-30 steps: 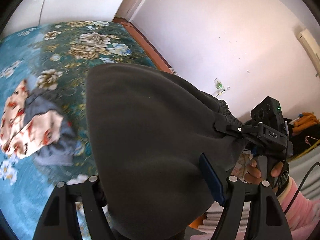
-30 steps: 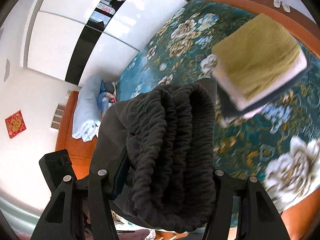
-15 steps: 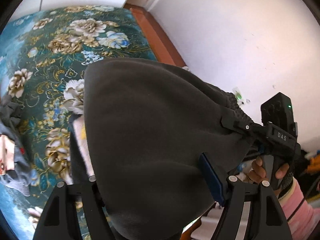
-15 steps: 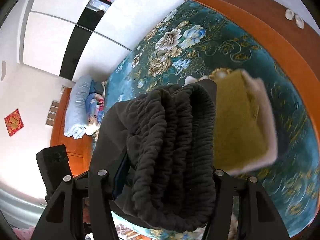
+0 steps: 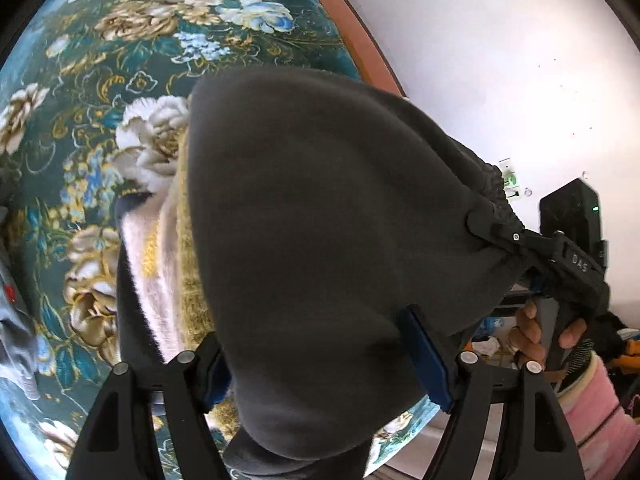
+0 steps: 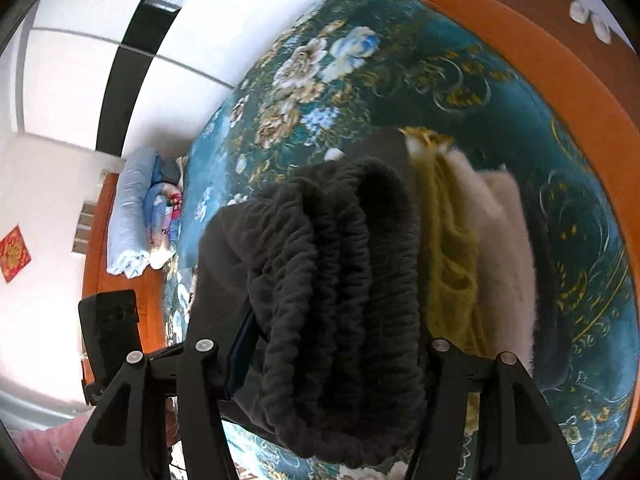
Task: Fold clothes
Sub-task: 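Carry the folded sweatpants with both grippers over the yellow and white towel stack, then lower the sweatpants onto the towel stack and open both grippers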
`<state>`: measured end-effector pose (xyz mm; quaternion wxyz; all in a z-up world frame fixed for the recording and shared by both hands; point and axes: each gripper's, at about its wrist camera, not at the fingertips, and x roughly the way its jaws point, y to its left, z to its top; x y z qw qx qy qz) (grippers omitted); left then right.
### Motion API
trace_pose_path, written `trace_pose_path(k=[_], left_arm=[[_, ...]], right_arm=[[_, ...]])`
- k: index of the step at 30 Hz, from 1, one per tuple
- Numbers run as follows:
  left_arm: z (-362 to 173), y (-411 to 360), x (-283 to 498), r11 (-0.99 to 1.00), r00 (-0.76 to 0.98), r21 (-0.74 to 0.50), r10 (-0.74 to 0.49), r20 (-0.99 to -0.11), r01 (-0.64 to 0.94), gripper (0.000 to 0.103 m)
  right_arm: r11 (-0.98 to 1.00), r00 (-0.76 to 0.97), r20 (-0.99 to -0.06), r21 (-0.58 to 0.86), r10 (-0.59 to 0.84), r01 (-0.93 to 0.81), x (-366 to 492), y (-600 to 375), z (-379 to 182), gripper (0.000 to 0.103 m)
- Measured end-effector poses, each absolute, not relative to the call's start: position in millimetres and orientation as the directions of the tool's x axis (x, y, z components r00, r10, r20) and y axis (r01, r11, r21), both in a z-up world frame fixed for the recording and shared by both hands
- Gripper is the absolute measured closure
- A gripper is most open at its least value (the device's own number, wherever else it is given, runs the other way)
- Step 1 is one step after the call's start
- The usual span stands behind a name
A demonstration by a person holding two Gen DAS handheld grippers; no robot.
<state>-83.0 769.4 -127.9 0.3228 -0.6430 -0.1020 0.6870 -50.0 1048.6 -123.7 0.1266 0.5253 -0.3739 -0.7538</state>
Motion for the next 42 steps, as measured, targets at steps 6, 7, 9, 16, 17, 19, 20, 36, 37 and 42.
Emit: trace_pose_path(k=[6, 7, 9, 16, 17, 19, 20, 36, 37, 42], left_arm=[[-112, 760, -87, -0.77, 0.016, -0.557, 0.582, -0.813, -0.31, 0.024], [-106, 759, -86, -0.775, 0.002, -0.545, 0.575, -0.818, -0.319, 0.024], [-95, 757, -84, -0.785, -0.027, -0.521, 0.561, -0.828, -0.336, 0.024], [-55, 761, -73, -0.806, -0.125, -0.425, 0.512, -0.85, -0.411, 0.024], [-50, 769, -69, -0.803, -0.137, -0.405, 0.504, -0.853, -0.437, 0.024], [-57, 785, -70, -0.798, -0.14, -0.371, 0.484, -0.864, -0.476, 0.024], [-64, 793, -71, -0.797, -0.131, -0.355, 0.469, -0.873, -0.49, 0.024], [-39, 779, -3, -0.856, -0.266, -0.185, 0.345, -0.9, -0.483, 0.023], [-35, 774, 5, -0.857, -0.281, -0.183, 0.349, -0.894, -0.482, 0.02], [-10, 750, 43, -0.856, -0.364, -0.167, 0.375, -0.852, -0.49, 0.0]], right_arm=[[-0.678, -0.432, -0.691, 0.703, -0.58, -0.214, -43, 1053, -124, 0.038], [-0.68, -0.433, -0.692, 0.701, -0.578, -0.213, -42, 1053, -122, 0.038], [-0.699, -0.451, -0.705, 0.682, -0.548, -0.216, -36, 1059, -113, 0.032], [-0.786, -0.54, -0.736, 0.584, -0.408, -0.202, -11, 1077, -64, 0.03], [-0.791, -0.554, -0.72, 0.588, -0.418, -0.167, -9, 1071, -55, 0.03], [-0.792, -0.556, -0.711, 0.593, -0.43, -0.144, -9, 1063, -52, 0.03], [-0.791, -0.552, -0.711, 0.594, -0.435, -0.142, -9, 1060, -54, 0.03], [-0.824, -0.584, -0.709, 0.554, -0.395, -0.116, 33, 1033, -29, 0.021], [-0.832, -0.578, -0.715, 0.545, -0.393, -0.108, 41, 1026, -27, 0.02], [-0.886, -0.585, -0.743, 0.456, -0.325, -0.088, 82, 980, -18, 0.014]])
